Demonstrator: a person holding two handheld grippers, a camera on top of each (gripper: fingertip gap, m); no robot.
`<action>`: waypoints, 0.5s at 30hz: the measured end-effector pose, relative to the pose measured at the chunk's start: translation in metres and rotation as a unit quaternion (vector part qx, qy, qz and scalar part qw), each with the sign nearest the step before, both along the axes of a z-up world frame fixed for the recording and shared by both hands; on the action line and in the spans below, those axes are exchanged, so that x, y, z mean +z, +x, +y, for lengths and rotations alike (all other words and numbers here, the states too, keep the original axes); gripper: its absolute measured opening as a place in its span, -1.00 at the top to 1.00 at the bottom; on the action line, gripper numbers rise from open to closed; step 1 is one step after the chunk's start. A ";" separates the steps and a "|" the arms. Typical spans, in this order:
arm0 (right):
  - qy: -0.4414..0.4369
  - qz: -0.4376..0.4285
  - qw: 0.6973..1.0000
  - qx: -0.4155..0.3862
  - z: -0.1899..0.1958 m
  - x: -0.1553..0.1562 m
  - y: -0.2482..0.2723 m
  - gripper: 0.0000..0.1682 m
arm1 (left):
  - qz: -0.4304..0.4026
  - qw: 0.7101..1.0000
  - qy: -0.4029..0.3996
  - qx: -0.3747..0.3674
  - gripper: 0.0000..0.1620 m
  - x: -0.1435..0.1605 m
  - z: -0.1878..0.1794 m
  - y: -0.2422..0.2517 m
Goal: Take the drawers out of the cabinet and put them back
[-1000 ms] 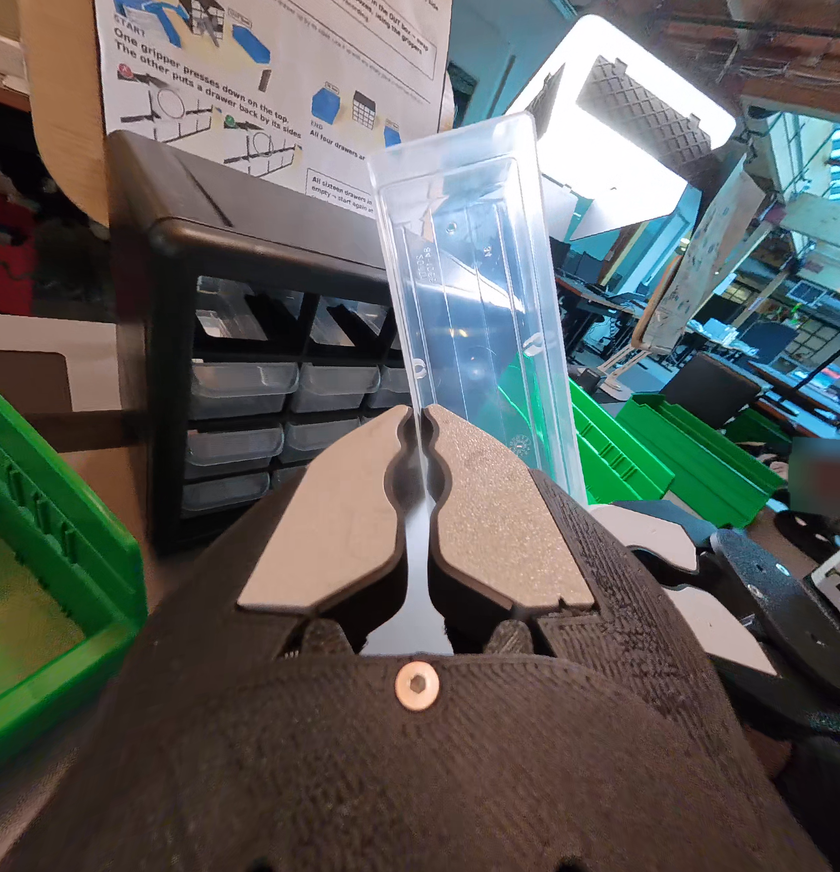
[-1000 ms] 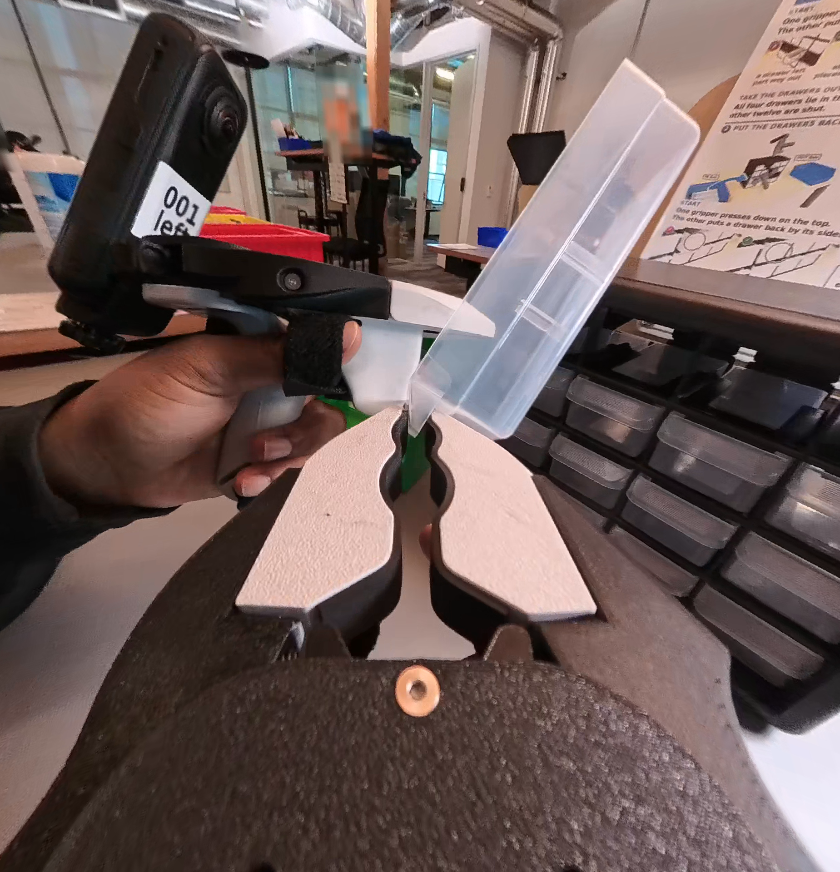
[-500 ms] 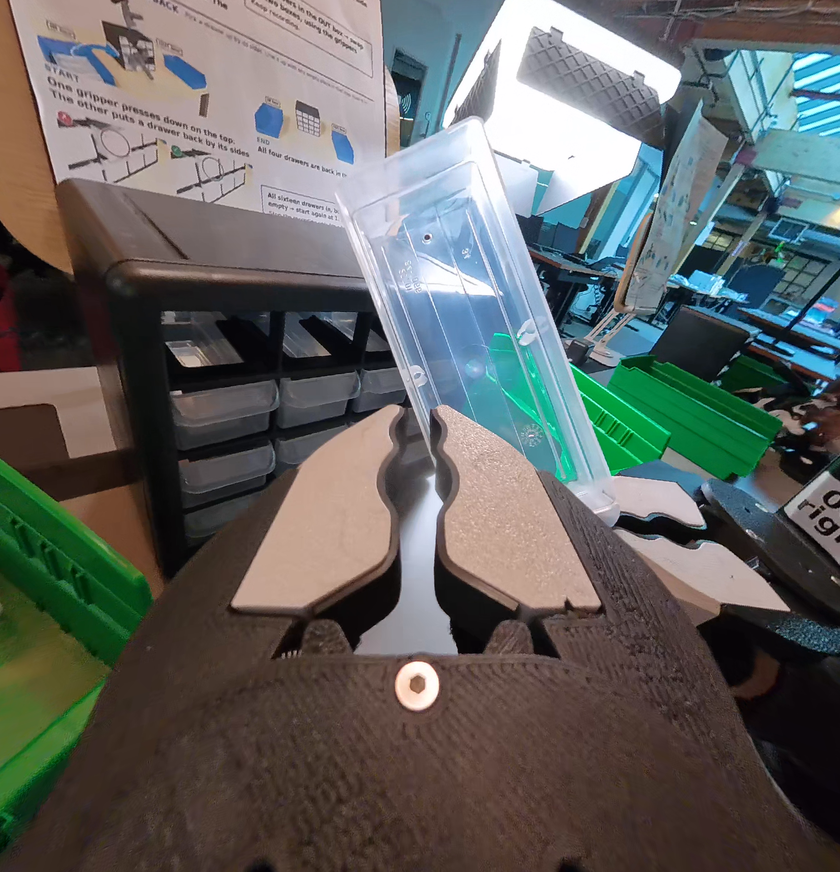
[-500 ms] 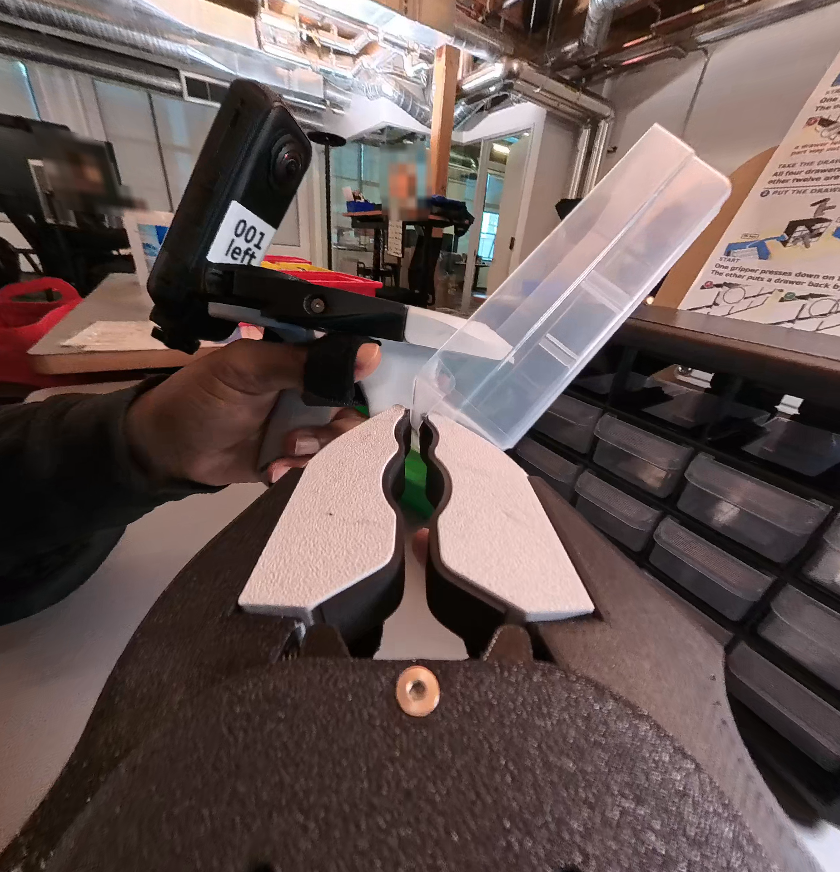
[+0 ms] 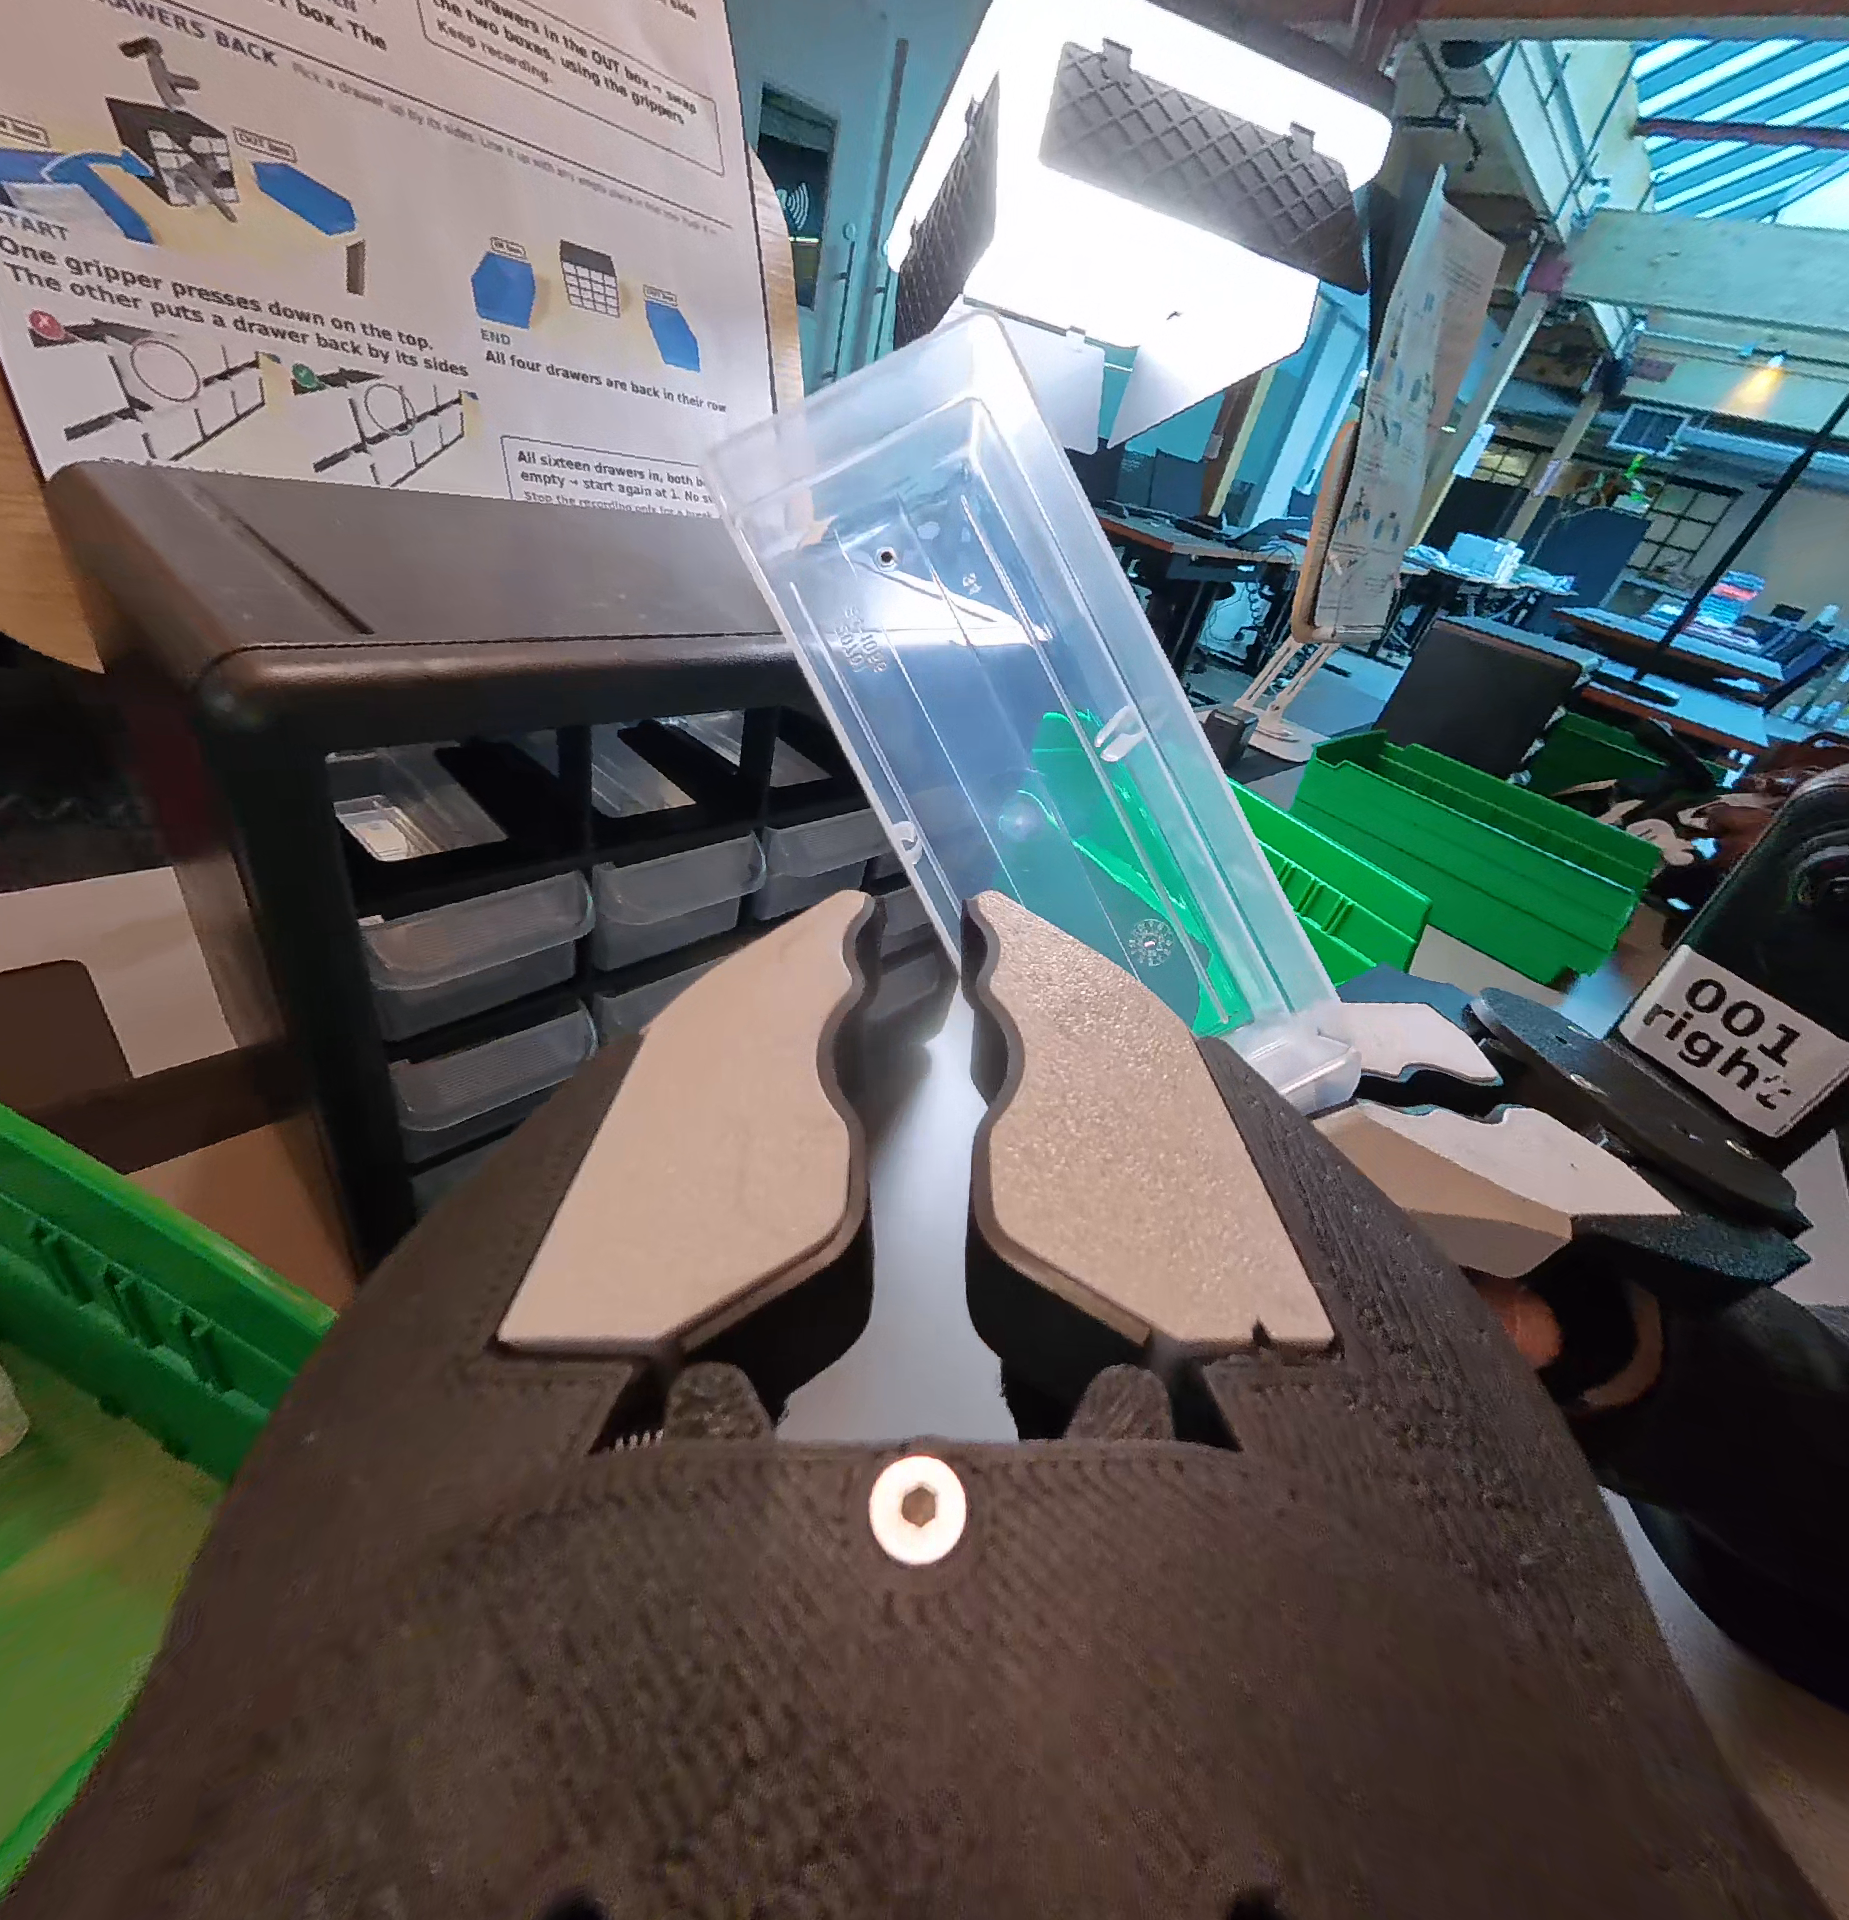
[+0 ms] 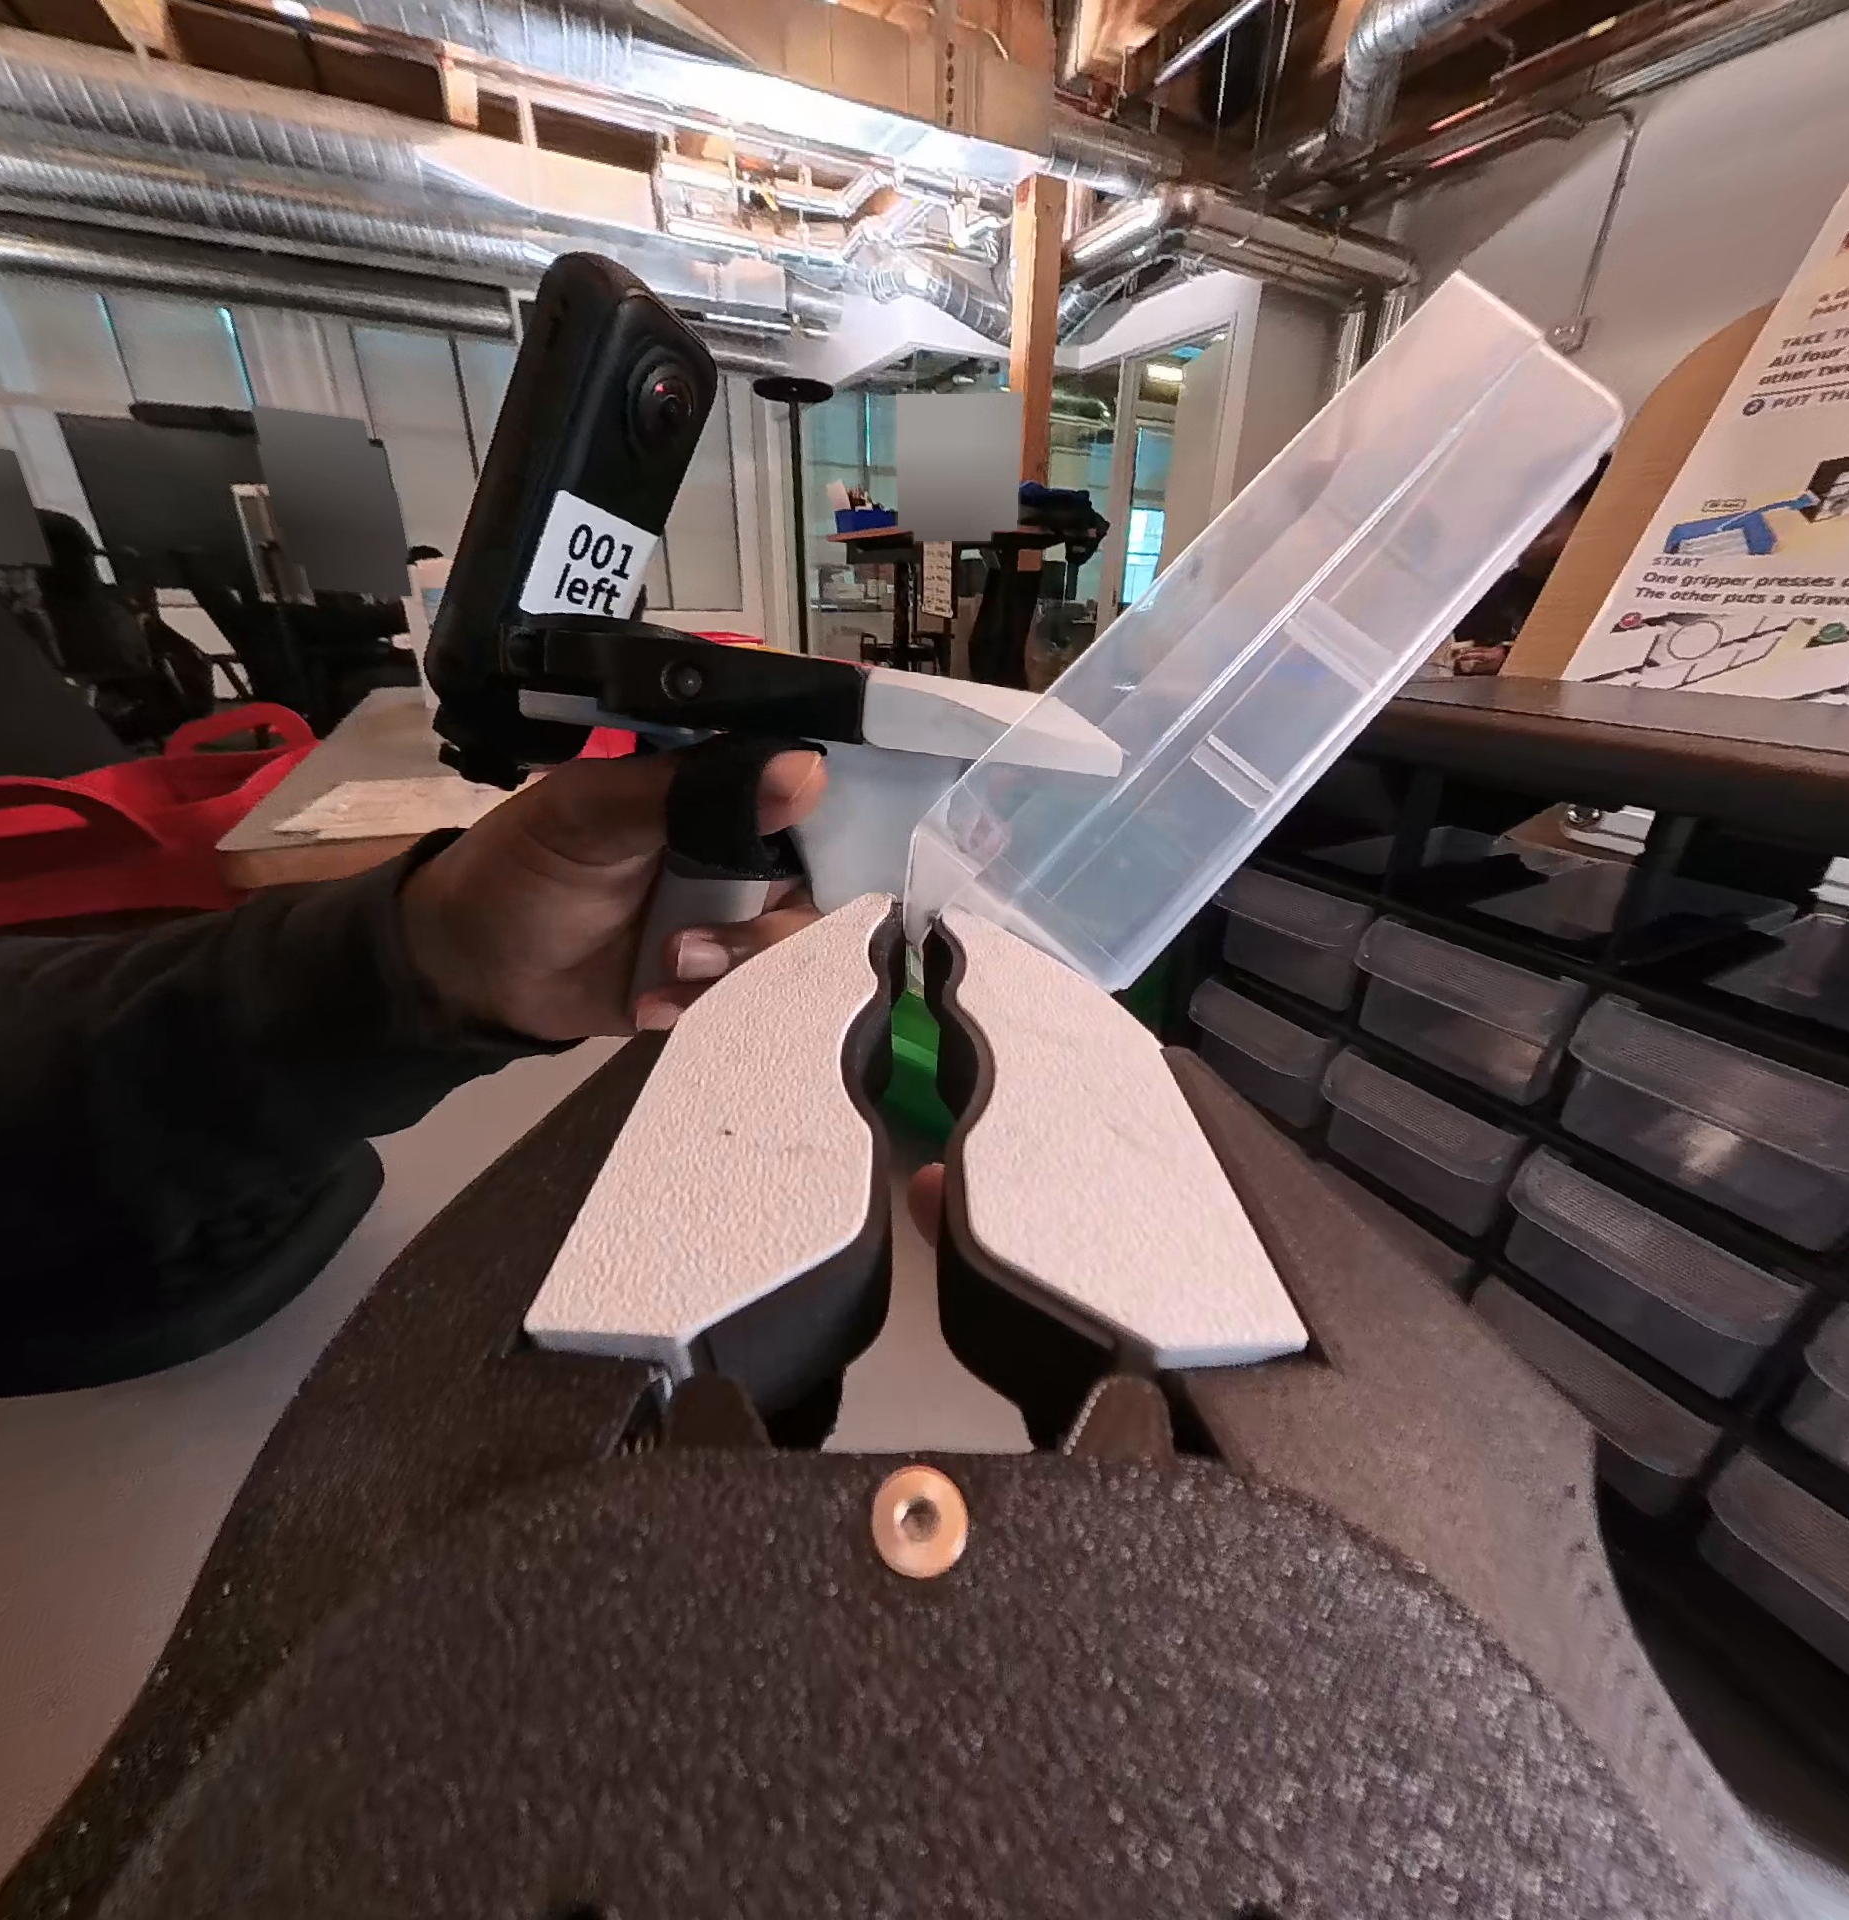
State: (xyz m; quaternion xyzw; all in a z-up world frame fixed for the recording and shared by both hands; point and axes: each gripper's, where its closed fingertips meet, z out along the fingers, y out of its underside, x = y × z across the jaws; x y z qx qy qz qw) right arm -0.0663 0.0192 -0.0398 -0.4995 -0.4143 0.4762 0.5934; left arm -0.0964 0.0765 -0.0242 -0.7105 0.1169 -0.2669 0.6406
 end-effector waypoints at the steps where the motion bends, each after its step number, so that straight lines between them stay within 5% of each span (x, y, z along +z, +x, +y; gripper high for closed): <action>1: -0.003 0.003 1.000 0.001 0.000 0.001 0.001 0.97 | 0.001 1.000 0.002 -0.003 0.82 0.000 0.000 0.001; 8: -0.046 0.032 0.998 0.005 0.009 0.007 0.009 0.97 | 0.066 0.996 0.059 -0.033 0.80 0.014 -0.013 0.006; 15: -0.121 0.048 0.991 0.040 0.010 0.008 0.009 0.97 | 0.345 0.923 0.137 -0.102 0.74 -0.013 -0.038 0.026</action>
